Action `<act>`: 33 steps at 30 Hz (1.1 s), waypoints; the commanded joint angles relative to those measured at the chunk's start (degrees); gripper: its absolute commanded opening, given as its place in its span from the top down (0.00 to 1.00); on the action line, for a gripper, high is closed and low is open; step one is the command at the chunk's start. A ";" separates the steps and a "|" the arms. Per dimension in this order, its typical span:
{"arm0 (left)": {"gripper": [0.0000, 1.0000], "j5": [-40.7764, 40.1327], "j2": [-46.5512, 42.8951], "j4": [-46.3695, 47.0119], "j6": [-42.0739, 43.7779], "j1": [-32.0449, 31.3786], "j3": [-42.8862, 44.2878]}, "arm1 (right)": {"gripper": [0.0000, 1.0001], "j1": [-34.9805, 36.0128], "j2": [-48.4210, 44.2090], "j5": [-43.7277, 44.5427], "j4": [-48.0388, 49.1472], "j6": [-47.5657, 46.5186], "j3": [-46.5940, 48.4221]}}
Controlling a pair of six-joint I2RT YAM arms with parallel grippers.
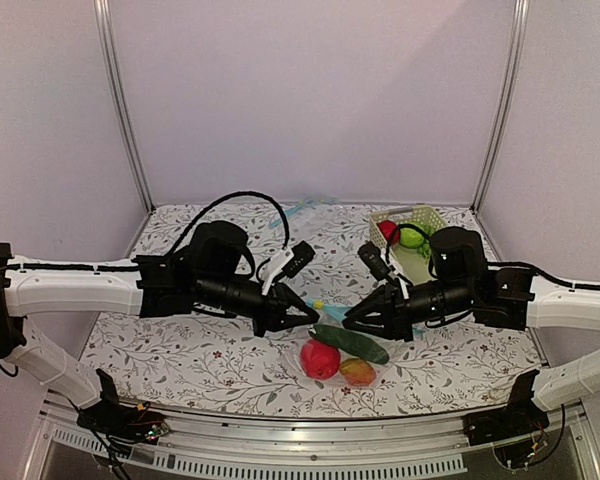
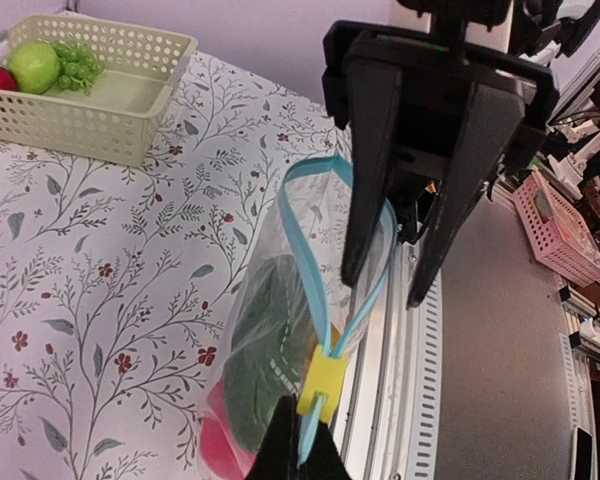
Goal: Place the food in the zip-top bag and seal the zipper
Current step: Hold the zipper food storage bag at the center of the board, then hold the zipper from the zipper food storage bag.
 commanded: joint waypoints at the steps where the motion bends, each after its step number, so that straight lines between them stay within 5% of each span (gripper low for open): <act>1: 1.00 1.60 0.73 -1.64 0.96 0.56 0.86 | 0.63 0.19 -2.97 3.55 -0.71 -0.71 0.04; 4: 1.00 2.47 1.42 -4.73 1.97 0.18 2.53 | 0.46 0.23 -4.25 4.22 -2.77 -1.85 1.65; 9: 1.00 2.27 1.65 -7.44 3.19 -0.61 4.30 | 0.38 0.22 -3.53 3.22 -8.54 -6.14 5.90; 33: 1.00 1.88 4.09 -10.66 5.08 -3.47 8.58 | 0.51 0.28 10.39 -5.18 -9.76 -12.61 14.34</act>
